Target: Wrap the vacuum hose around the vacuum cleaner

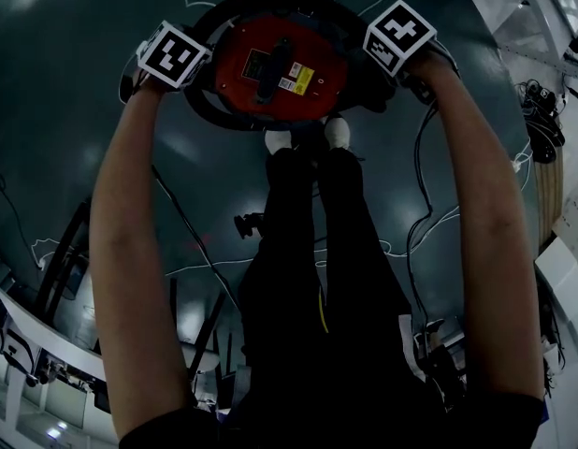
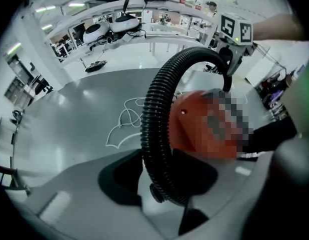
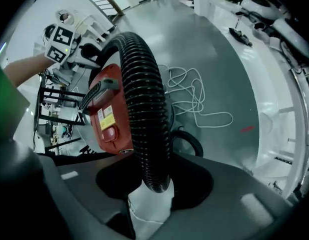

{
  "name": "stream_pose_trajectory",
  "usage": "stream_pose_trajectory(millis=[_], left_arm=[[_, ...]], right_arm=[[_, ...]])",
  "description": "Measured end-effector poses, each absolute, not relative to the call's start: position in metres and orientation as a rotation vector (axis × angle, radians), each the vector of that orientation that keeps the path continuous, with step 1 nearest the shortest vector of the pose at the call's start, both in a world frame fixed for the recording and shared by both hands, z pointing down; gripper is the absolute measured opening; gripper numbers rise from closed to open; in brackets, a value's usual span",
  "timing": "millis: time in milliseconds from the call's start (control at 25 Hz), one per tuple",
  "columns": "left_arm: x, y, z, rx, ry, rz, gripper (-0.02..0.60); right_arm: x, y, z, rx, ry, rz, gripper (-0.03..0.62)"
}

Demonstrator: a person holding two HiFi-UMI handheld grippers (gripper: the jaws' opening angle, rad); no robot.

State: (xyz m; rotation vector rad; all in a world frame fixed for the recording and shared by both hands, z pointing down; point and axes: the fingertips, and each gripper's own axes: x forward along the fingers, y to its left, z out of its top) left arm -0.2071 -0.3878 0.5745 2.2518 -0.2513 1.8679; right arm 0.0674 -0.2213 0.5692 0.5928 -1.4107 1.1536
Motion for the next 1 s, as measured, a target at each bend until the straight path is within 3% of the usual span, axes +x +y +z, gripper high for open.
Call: stream_pose_trajectory(millis=[320,400,560,1000], left_arm=[[-0.207,-0.396,0.591,2.214,-0.352,1.747,0.198],[-0.205,-0.39,0.597,2.25,-0.303,1.735,0.237],[-0.217,-0.368,0.618,2.267,-0.131,1.88,0.222],[-0.225,-0.369,0.626,2.237,-0.272,1.607,0.222]], right_arm=[[0.077,-0.261,0.598,0.9,-1.49,1.045,0.179],[0.079,-0.271,0.604,0.951,-1.501,0.98,0.179],[0.068,-0.278,0.619,0.801,-1.524,0.834,0.178],[0.048,-0.271,0.656,0.646,-1.469,0.781,0.179]])
